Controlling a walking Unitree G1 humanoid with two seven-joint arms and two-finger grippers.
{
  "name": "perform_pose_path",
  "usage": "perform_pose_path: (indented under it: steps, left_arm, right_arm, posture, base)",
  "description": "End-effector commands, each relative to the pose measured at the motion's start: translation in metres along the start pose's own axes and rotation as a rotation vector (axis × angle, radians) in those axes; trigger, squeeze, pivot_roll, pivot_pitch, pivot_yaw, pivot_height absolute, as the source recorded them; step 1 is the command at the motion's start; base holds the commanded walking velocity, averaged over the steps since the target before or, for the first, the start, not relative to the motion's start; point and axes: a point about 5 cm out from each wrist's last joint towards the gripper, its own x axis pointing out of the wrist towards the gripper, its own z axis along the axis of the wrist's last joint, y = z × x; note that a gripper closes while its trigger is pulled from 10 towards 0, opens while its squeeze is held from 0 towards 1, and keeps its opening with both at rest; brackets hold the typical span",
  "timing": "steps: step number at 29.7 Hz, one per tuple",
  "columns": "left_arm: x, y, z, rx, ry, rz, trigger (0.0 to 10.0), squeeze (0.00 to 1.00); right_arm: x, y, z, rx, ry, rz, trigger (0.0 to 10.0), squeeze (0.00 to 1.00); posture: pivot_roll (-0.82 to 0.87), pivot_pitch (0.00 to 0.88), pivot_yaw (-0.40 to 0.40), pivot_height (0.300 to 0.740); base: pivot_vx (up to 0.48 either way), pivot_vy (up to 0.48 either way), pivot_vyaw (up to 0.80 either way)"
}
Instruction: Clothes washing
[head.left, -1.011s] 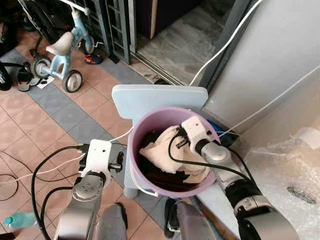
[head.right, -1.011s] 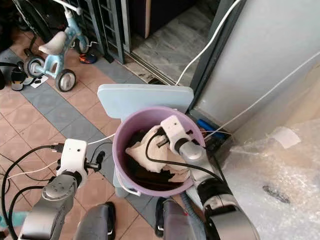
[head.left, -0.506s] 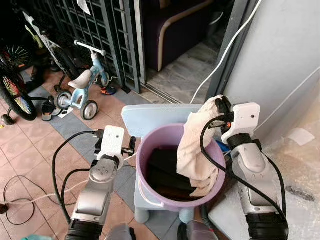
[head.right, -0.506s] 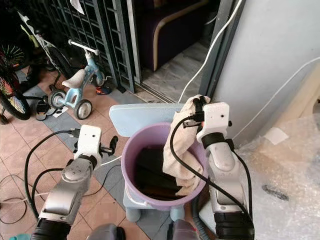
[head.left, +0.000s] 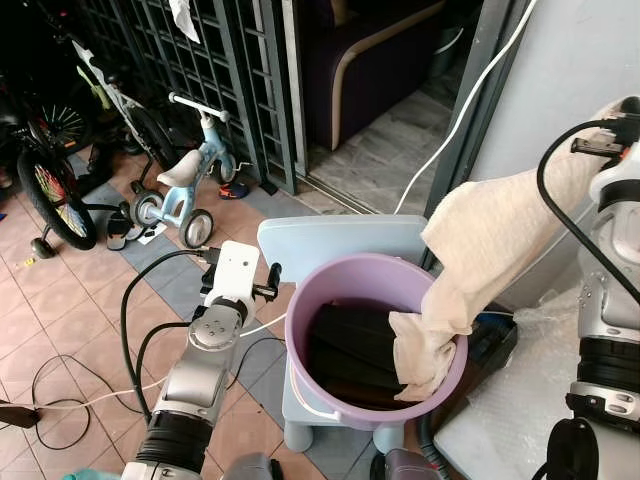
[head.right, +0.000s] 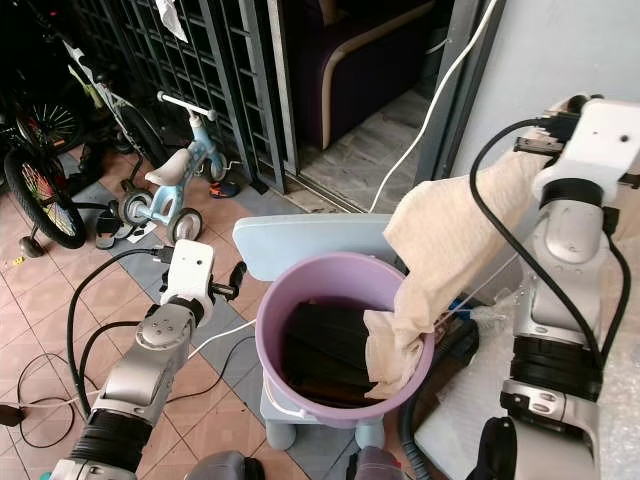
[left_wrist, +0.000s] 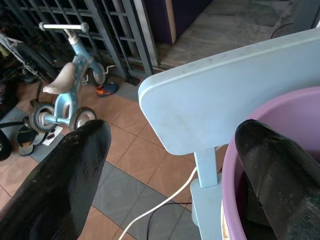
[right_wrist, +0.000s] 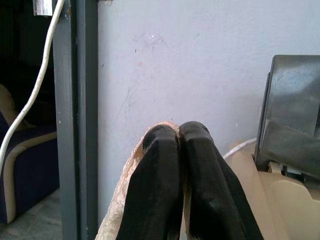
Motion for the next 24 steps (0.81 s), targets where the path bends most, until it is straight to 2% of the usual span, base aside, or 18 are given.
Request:
perform_pose_path:
  steps: [1,8,14,19,23,24]
  left_arm:
    - [0.002,0.002,0.002,0.002,-0.014,0.0,10.0,0.0]
    - [0.001,-0.003,0.0,0.015,-0.015,-0.022,10.0,0.0]
    - [0.001,-0.005,0.0,0.01,-0.019,-0.033,10.0,0.0]
    - [0.0,-0.004,-0.002,0.006,-0.015,-0.025,10.0,0.0]
    - [-0.001,-0.003,-0.003,0.006,-0.012,-0.02,10.0,0.0]
    - [-0.001,-0.002,-0.004,0.006,-0.009,-0.017,10.0,0.0]
  right_arm:
    - [0.004,-0.003,0.002,-0.012,-0.004,-0.027,10.0,0.0]
    - [0.009,-0.018,0.008,-0.154,-0.061,-0.12,10.0,0.0]
    - [0.013,-0.026,0.006,-0.181,-0.044,-0.179,10.0,0.0]
    - [0.015,-0.023,0.008,-0.206,-0.064,-0.157,10.0,0.0]
    - [0.016,-0.023,0.007,-0.221,-0.064,-0.166,10.0,0.0]
    - [0.018,-0.028,0.008,-0.234,-0.064,-0.189,10.0,0.0]
  posture:
    - [-0.1,0.0,0.072,0.74]
    - [-0.1,0.0,0.078,0.74]
    - [-0.1,0.0,0.078,0.74]
    - [-0.1,0.0,0.074,0.74]
    - [-0.09,0.0,0.068,0.74]
    - [-0.09,0.0,0.066,0.74]
  base:
    - [0.0,0.0,-0.78]
    - [0.0,0.0,-0.78]
    - [0.0,-0.212,-0.77]
    - [0.0,-0.256,-0.77]
    - [0.0,0.0,-0.78]
    - [0.0,0.0,-0.78]
